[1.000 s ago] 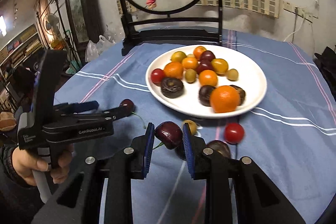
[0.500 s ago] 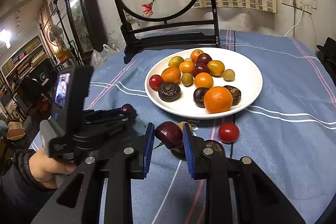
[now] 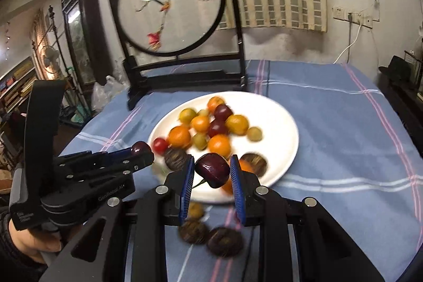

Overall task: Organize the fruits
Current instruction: 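Carry both cherries over the white plate and open both tools, then grasp a dark brown fruit with the right tool while the left tool grasps another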

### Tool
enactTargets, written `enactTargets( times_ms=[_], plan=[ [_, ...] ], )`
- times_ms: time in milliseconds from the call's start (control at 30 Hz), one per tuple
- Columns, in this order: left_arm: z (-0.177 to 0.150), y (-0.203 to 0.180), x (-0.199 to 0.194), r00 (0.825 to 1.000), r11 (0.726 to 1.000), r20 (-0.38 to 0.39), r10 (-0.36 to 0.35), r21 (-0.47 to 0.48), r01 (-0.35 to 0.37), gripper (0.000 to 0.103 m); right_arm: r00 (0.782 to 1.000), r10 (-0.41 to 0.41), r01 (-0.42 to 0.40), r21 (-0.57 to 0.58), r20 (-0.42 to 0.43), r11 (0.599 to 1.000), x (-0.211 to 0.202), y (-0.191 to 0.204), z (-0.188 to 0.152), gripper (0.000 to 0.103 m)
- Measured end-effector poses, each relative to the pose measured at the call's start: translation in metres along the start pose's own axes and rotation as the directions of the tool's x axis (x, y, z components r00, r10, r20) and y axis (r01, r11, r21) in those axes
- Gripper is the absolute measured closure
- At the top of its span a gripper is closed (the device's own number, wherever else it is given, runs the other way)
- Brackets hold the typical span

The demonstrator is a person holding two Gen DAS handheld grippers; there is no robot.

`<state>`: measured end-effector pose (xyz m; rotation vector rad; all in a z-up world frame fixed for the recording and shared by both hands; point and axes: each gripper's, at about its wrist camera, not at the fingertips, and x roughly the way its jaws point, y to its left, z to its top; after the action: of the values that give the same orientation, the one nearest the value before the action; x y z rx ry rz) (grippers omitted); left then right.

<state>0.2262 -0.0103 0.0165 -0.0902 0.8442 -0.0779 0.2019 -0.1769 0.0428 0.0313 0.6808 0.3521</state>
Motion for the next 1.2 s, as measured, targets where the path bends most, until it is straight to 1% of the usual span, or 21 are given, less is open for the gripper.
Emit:
enactTargets(
  times_ms=[67, 200, 233, 267, 300, 333, 367, 400, 433, 500, 600, 633, 800, 900, 1067, 1133, 1200],
  plan=[
    [0.009, -0.006, 0.014, 1.000, 1.000, -0.014, -0.003, -0.010, 0.003, 0.076, 1.000, -0.022, 0.022, 0.024, 0.001, 0.999, 0.012, -0.012, 0.009, 0.075],
    [0.023, -0.015, 0.036, 1.000, 1.000, -0.022, 0.017, -0.001, -0.017, 0.076, 1.000, -0.022, 0.023, 0.076, -0.022, 0.997, 0.036, -0.031, 0.016, 0.074],
    [0.025, -0.016, 0.041, 0.999, 1.000, -0.027, 0.020, -0.010, -0.021, 0.074, 0.999, -0.023, 0.025, 0.083, -0.031, 0.996, 0.043, -0.034, 0.017, 0.074],
    [0.027, -0.016, 0.044, 0.999, 1.000, -0.029, 0.025, -0.018, -0.025, 0.063, 0.999, -0.018, 0.021, 0.089, -0.041, 0.996, 0.049, -0.037, 0.018, 0.074],
    [0.028, -0.016, 0.046, 0.999, 0.999, -0.029, 0.034, -0.028, -0.035, 0.054, 0.999, -0.011, 0.016, 0.094, -0.051, 0.995, 0.053, -0.038, 0.018, 0.066],
    [0.029, -0.015, 0.046, 0.998, 0.998, -0.015, 0.056, -0.041, -0.057, 0.037, 0.998, -0.015, 0.021, 0.101, -0.055, 0.995, 0.057, -0.040, 0.017, 0.059],
    [0.029, -0.015, 0.043, 0.997, 0.996, 0.002, 0.073, -0.048, -0.073, 0.029, 0.998, -0.036, 0.041, 0.112, -0.042, 0.993, 0.056, -0.043, 0.016, 0.049],
    [0.028, -0.014, 0.040, 0.996, 0.995, 0.018, 0.085, -0.051, -0.084, 0.029, 0.999, -0.039, 0.043, 0.117, -0.033, 0.992, 0.054, -0.043, 0.015, 0.046],
    [0.027, -0.014, 0.036, 0.996, 0.995, 0.027, 0.085, -0.046, -0.084, 0.029, 0.999, -0.034, 0.037, 0.119, -0.029, 0.992, 0.051, -0.043, 0.013, 0.046],
    [0.026, -0.012, 0.032, 0.996, 0.996, 0.022, 0.083, -0.040, -0.082, 0.029, 0.999, -0.034, 0.037, 0.129, -0.022, 0.991, 0.044, -0.046, 0.010, 0.046],
    [0.020, -0.005, 0.022, 0.996, 0.995, 0.021, 0.083, -0.064, -0.082, 0.026, 0.999, -0.024, 0.027, 0.151, -0.022, 0.988, 0.031, -0.053, 0.004, 0.043],
    [0.016, -0.003, 0.017, 0.997, 0.994, 0.020, 0.080, -0.075, -0.079, 0.024, 0.999, -0.025, 0.028, 0.158, -0.023, 0.987, 0.026, -0.055, 0.001, 0.043],
    [-0.006, 0.001, -0.002, 0.997, 0.993, 0.016, 0.078, -0.089, -0.076, 0.023, 0.999, -0.031, 0.035, 0.192, -0.026, 0.981, 0.002, -0.063, -0.016, 0.043],
    [-0.020, 0.002, -0.013, 0.997, 0.993, 0.016, 0.077, -0.095, -0.075, 0.021, 0.999, -0.035, 0.040, 0.198, -0.031, 0.979, -0.011, -0.064, -0.030, 0.038],
    [-0.048, 0.000, -0.023, 0.997, 0.993, -0.003, 0.072, -0.089, -0.072, 0.017, 0.995, -0.067, 0.075, 0.121, -0.073, 0.990, -0.023, -0.050, -0.052, 0.038],
    [-0.057, -0.001, -0.024, 0.997, 0.994, -0.013, 0.071, -0.087, -0.071, 0.017, 0.988, -0.085, 0.093, 0.063, -0.128, 0.994, -0.022, -0.039, -0.063, 0.038],
    [-0.067, -0.001, -0.021, 0.997, 0.994, -0.028, 0.073, -0.081, -0.075, 0.017, 0.983, -0.087, 0.091, 0.020, -0.163, 0.996, -0.019, -0.031, -0.073, 0.038]
  ],
)
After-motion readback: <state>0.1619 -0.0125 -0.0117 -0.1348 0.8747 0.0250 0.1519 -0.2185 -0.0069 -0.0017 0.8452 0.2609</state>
